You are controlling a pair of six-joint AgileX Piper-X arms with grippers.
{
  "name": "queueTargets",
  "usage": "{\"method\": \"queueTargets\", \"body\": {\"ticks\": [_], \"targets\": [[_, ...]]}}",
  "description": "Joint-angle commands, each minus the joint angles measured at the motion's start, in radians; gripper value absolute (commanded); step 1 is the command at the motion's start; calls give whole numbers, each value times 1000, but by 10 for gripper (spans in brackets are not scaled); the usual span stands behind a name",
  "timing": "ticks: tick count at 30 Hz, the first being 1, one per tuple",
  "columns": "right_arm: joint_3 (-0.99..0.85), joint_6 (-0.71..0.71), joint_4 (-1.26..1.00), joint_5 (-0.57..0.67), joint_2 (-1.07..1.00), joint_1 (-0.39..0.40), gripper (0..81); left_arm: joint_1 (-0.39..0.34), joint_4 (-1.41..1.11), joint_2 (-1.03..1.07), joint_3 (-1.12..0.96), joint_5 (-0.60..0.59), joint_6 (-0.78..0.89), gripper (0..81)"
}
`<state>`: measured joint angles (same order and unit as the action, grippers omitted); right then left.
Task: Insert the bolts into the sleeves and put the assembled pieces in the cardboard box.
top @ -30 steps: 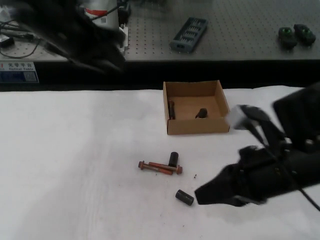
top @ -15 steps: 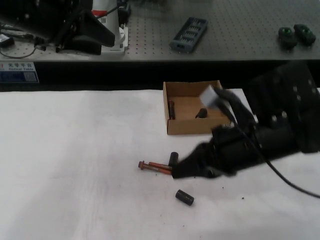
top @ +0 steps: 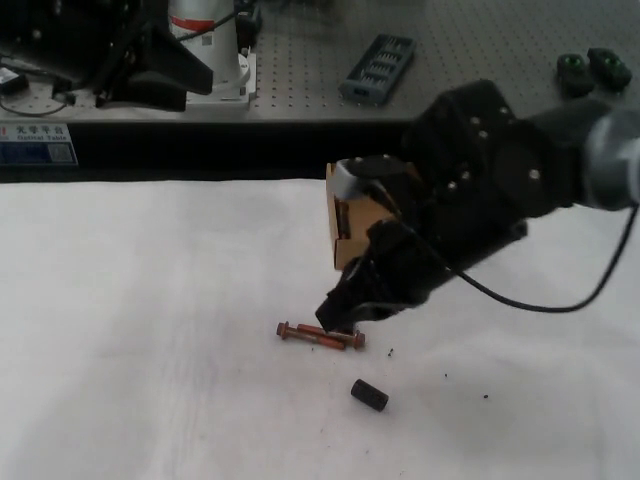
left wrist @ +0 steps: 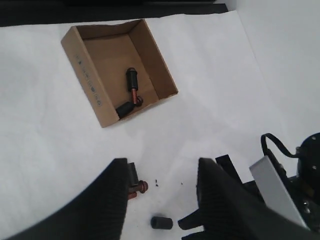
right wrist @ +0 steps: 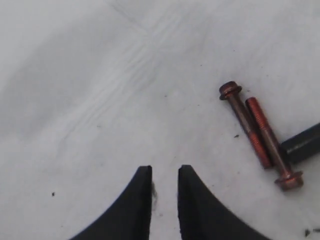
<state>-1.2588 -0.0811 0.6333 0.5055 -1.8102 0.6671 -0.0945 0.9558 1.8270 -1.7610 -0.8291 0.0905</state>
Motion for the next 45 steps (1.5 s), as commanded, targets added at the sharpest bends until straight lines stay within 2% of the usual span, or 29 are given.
{"method": "queueTargets", "body": {"ticks": [1,5,11,18,26,45], "targets": [[-72,-29,12,-2,-54,-9,150,31,-18,-45,9,41,-3,326],[-165,-46,17,-2,-146,-9,150,68,-34,-99,8,43,-17,326],[-303,-46,84,-2,-279,-9,150,100,-80,-176,8,111,-22,326],[-341,-96,129,-42,-332,-9,150,99,-80,-217,8,122,-45,240],[-341,-121,163,-55,-358,-7,150,99,-74,-263,8,101,-37,323],[-341,-139,195,-71,-391,34,150,99,-68,-366,8,99,-37,321]]}}
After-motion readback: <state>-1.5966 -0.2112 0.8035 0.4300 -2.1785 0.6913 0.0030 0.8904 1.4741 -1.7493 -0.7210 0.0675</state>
